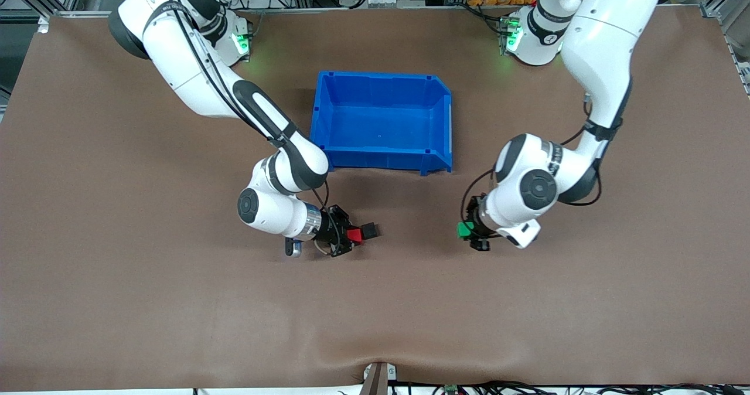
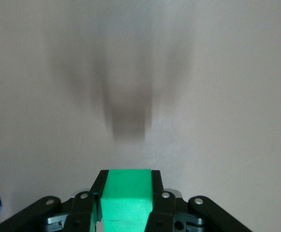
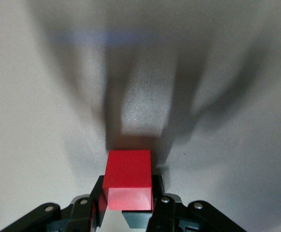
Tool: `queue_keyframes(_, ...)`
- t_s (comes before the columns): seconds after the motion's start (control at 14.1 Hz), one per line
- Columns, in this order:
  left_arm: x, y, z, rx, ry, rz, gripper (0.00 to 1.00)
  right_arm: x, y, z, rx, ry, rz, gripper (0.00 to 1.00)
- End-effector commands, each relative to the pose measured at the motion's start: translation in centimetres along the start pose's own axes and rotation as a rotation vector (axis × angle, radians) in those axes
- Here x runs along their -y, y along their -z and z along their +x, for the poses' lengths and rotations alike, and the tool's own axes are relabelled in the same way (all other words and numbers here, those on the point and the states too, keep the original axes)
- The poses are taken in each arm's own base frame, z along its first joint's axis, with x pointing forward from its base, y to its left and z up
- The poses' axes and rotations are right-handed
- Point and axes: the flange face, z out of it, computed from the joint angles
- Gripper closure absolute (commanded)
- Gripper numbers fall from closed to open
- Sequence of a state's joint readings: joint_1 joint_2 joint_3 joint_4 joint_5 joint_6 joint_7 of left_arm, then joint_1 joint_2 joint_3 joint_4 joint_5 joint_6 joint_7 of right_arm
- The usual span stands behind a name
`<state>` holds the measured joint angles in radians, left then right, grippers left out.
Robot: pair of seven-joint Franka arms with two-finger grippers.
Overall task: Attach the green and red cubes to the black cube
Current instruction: 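Carry the red cube with the right gripper while the left gripper carries the green cube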
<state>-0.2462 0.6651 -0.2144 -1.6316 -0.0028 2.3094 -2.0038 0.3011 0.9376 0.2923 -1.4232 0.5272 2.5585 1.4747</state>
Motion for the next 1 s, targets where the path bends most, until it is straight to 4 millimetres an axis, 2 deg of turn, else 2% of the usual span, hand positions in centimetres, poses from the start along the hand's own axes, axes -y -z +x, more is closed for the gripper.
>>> queue_keyframes(0.0,-0.5,-0.2,-0.1,0.006,0.03,0.012,1.0,0.6,-0.2,0.0,0.004,-0.041,0.018,0.0)
queue_keyframes(0.14,-0.7,-1.0,0.2,0.002,0.025,0.02,1.0,1.3,1.7,0.5,-0.003,-0.031,0.018,0.0)
queue_keyframes(0.21,-1.5,-0.7,-0.1,0.015,0.028,0.002,1.0,1.7,2.6,1.4,-0.003,-0.036,-0.003,0.0)
queue_keyframes(0.28,-2.6,-0.6,-0.4,0.03,0.036,-0.014,1.0,2.3,4.8,1.5,-0.012,-0.019,-0.032,0.0)
queue_keyframes(0.36,-2.8,-1.1,-1.3,0.035,0.033,-0.017,1.0,3.1,7.7,2.1,-0.039,0.008,-0.066,0.0)
queue_keyframes(0.5,-1.9,-2.1,-4.7,0.035,-0.015,-0.025,1.0,3.6,12.7,3.8,-0.104,0.051,-0.222,0.0)
queue_keyframes(0.57,-2.0,-2.6,-5.2,0.039,-0.02,-0.027,1.0,4.6,16.2,4.5,-0.143,0.082,-0.281,0.0)
queue_keyframes(0.64,-1.5,-3.1,-6.7,0.042,-0.039,-0.026,1.0,6.3,19.9,4.0,-0.197,0.156,-0.26,0.0)
queue_keyframes(0.71,-1.2,-3.2,-7.8,0.044,-0.051,-0.031,1.0,7.2,22.2,3.9,-0.233,0.197,-0.23,0.0)
queue_keyframes(0.85,-1.3,-3.4,-9.4,0.058,-0.014,-0.045,1.0,8.1,28.2,4.3,-0.254,0.296,-0.178,0.0)
queue_keyframes(0.92,-0.9,-4.2,-10.5,0.06,-0.016,-0.041,1.0,7.7,32.3,5.2,-0.25,0.35,-0.191,0.0)
